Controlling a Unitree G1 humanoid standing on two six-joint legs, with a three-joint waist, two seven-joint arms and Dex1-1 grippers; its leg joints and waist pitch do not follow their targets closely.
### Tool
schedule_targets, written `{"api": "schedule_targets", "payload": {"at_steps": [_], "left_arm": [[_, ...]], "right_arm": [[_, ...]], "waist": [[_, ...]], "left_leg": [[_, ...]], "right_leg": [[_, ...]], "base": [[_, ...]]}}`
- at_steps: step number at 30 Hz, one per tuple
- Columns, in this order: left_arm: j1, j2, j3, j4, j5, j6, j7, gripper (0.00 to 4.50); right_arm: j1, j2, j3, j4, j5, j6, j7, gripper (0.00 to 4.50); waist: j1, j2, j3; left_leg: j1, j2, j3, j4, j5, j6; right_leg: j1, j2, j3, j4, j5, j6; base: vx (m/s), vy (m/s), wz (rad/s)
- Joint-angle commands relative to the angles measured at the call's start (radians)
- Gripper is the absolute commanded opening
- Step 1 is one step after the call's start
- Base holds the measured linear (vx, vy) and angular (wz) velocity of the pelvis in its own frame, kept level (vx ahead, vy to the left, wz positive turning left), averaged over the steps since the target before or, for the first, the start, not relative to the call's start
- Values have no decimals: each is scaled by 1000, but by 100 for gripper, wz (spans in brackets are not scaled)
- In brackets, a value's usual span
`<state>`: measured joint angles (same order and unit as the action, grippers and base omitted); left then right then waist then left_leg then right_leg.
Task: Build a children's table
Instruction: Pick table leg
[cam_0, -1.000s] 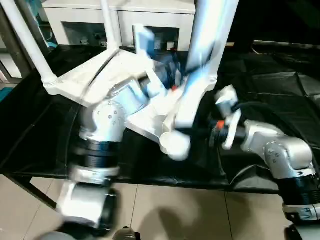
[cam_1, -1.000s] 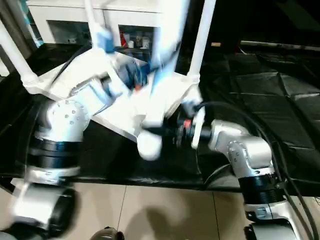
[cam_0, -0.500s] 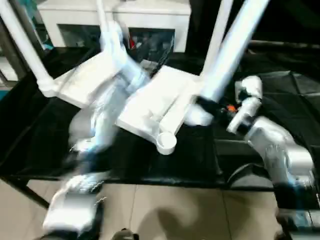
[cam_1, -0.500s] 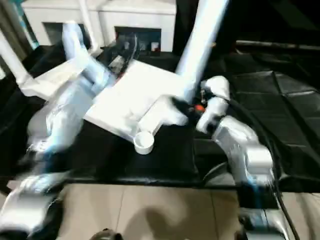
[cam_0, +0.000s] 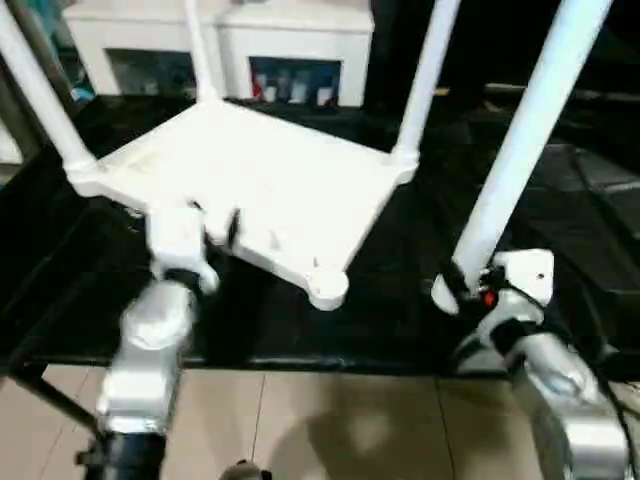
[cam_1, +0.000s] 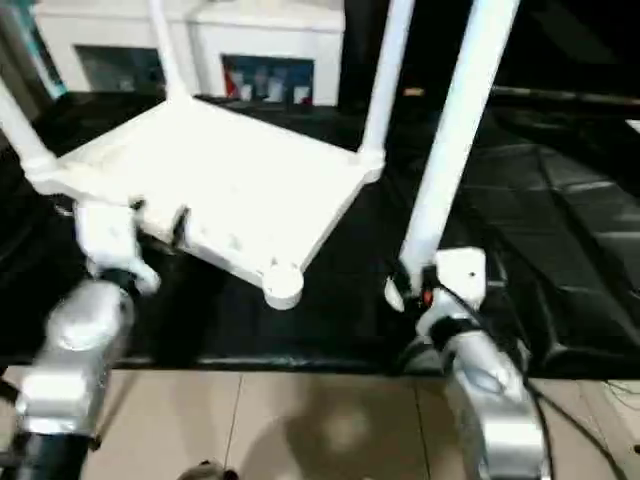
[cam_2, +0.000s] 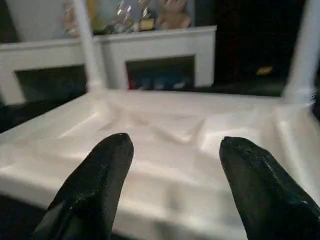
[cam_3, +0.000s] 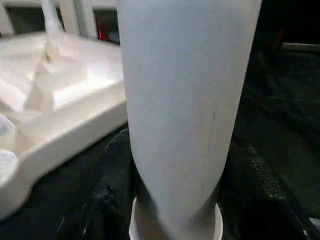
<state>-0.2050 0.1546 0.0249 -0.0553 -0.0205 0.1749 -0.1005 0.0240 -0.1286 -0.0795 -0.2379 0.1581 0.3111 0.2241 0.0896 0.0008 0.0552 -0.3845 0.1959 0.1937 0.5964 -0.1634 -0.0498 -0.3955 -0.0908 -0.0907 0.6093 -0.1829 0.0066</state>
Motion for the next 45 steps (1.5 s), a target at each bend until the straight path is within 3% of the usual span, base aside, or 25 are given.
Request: {"api": "schedule_targets", "payload": {"at_steps": [1, 6, 8, 10, 11, 12, 13, 17, 18, 20, 21, 22, 23, 25, 27, 29, 30, 31, 33, 35, 37, 38, 39, 41, 45], "left_arm": [[-5, -1, -7, -27, 19, -7, 9, 336], [7, -1, -13, -14, 35, -31, 18, 336], [9, -2, -14, -12, 36, -31, 25, 336], [10, -1, -15, -13, 38, -27, 24, 336], [11, -2, -15, -13, 36, -25, 21, 336], [12, -4, -14, -15, 36, -23, 19, 336], [12, -5, -15, -15, 39, -21, 17, 336], [12, -4, -19, -11, 46, -24, 16, 336], [13, -5, -21, -11, 47, -24, 16, 336], [14, -3, -24, -14, 49, -23, 20, 336], [15, -4, -23, -15, 49, -24, 20, 336], [15, -4, -23, -15, 49, -24, 20, 336], [17, -3, -22, -17, 51, -22, 21, 336], [22, -1, -21, -22, 51, -19, 22, 336], [26, 0, -18, -29, 51, -16, 28, 336], [30, 1, -14, -32, 50, -16, 27, 336], [32, -1, -11, -32, 49, -15, 26, 336], [31, -1, -10, -32, 49, -13, 26, 336], [30, 2, -13, -31, 48, -8, 21, 336], [32, 3, -26, -32, 43, -11, 9, 336], [32, 3, -31, -31, 41, -9, 3, 336], [32, 3, -34, -30, 38, -7, -2, 336], [29, 3, -39, -26, 32, 0, -16, 336], [26, 5, -44, -20, 30, 12, -34, 336], [17, 38, -78, 4, -59, 33, -206, 336]], "right_arm": [[12, -2, -11, -30, 14, -24, 3, 188], [28, -1, 14, -40, 18, -29, -3, 188], [33, 3, 19, -44, 13, -33, 6, 188], [32, 10, 16, -45, 17, -35, 10, 188], [31, 8, 18, -43, 17, -37, 13, 188], [31, 5, 20, -42, 16, -39, 16, 188], [29, 1, 23, -39, 18, -41, 18, 188], [18, -5, 30, -28, 21, -45, 23, 188], [16, -8, 33, -25, 21, -46, 27, 188], [11, -8, 34, -25, 26, -37, 38, 188], [9, -9, 35, -25, 30, -35, 42, 188], [7, -10, 37, -24, 32, -34, 45, 188], [6, -9, 38, -23, 43, -21, 52, 188], [3, -14, 45, -19, 41, -19, 60, 188], [-1, -13, 50, -15, 39, -26, 64, 188], [-4, -17, 58, -14, 47, -29, 80, 188], [-3, 11, 35, -12, 91, -26, 71, 188], [-5, 11, 33, -12, 92, -26, 69, 188], [-7, -2, 43, -7, 73, -36, 75, 188], [-5, -4, 42, -3, 63, -45, 72, 188], [-4, -3, 40, 0, 58, -49, 67, 188], [-4, -3, 39, 1, 55, -51, 66, 188], [-3, -4, 38, 2, 51, -54, 63, 188], [-4, -2, 37, 3, 52, -51, 58, 188], [-12, -30, 40, 15, 41, -49, 61, 188]], "waist": [[-8, -3, -50], [-51, 24, -23], [-53, 56, -17], [-9, 46, -13], [-24, -26, -28], [-18, -49, -8], [2, -36, -23], [-26, 40, -75], [-63, 46, -83], [-83, 34, -81], [-79, 8, -69], [-39, -37, -72], [-8, -55, -61], [-4, -46, -70], [-20, 16, -59], [-63, 59, -35], [-92, 78, -60], [-107, 56, -89], [-87, 60, -95], [-55, 15, -64], [-42, -22, -60], [-13, -66, -68], [-6, -46, -66], [-9, -17, -67], [-37, 4, -51]], "left_leg": [[29, 31, -35, -81, -434, -33], [102, 28, -59, -84, -752, -52], [37, 83, -74, -179, -941, -58], [16, 87, -17, -219, -1013, -42], [112, 37, -18, -77, -803, -40], [76, -23, -25, 125, -371, 27], [-36, -22, -71, 116, -160, 68], [106, 42, -113, -59, -118, 148], [180, 92, -176, -69, -146, 275], [207, 127, -210, -61, -95, 456], [160, 82, -170, -50, -93, 464], [13, -77, -61, 47, -127, 359], [-66, -90, -69, 117, -147, 345], [-110, -64, -88, 154, -66, 229], [-70, -31, -83, 55, 39, 213], [-21, -24, -164, -68, -127, 305], [134, 18, -284, -72, -211, 485], [185, 51, -332, -55, -167, 558], [161, 70, -266, -16, 161, 472], [63, 30, -169, -48, 375, 406], [41, -29, -107, -27, 189, 353], [21, -79, -86, 40, -115, 232], [21, -52, -121, 40, -83, 148], [20, -35, -113, -5, 4, 98], [46, 1, -108, -42, -286, 88]], "right_leg": [[18, -56, 40, -125, -559, -7], [24, -21, -34, -182, -756, 45], [139, 0, -45, -1, -487, -4], [148, 12, -5, 129, -289, -35], [69, -44, 79, -33, -763, 4], [58, -145, 133, -184, -1173, -28], [171, -162, 152, -144, -996, -76], [104, 19, 38, -18, -243, -182], [37, 15, 24, 36, -168, -177], [-17, -17, 44, 81, -128, -93], [8, -42, 69, 38, -63, -87], [164, -64, 147, -54, 47, -142], [225, -148, 166, -102, -17, -94], [232, -170, 78, -107, -69, -1], [248, -153, -53, -171, -260, 5], [263, 6, -142, -99, -329, 27], [128, 76, -83, 57, -341, -5], [70, 66, -44, 95, -340, -9], [-24, 33, 27, 162, -191, 89], [-25, 18, 67, 114, 76, 80], [-3, -8, 103, -6, 211, 40], [29, -98, 208, -96, -107, 139], [48, -158, 234, -84, -147, 32], [40, -59, 160, -41, 95, -123], [17, -37, 121, -61, -175, -242]], "base": [[0, 0, 0], [0, 0, 0], [0, 0, 0], [29, -37, 1], [57, -73, 2], [118, -95, -11], [116, -28, -11], [109, -11, 12], [120, 7, 11], [132, -17, 5], [117, -51, 2], [117, -62, 10], [117, -62, 10], [121, -38, 29], [128, -1, 39], [196, 103, 39], [290, 61, 45], [266, -15, 54], [211, 1, 41], [118, 29, 7], [69, -25, 19], [49, -53, 28], [41, -70, 20], [0, 0, 0], [0, 0, 0]]}}
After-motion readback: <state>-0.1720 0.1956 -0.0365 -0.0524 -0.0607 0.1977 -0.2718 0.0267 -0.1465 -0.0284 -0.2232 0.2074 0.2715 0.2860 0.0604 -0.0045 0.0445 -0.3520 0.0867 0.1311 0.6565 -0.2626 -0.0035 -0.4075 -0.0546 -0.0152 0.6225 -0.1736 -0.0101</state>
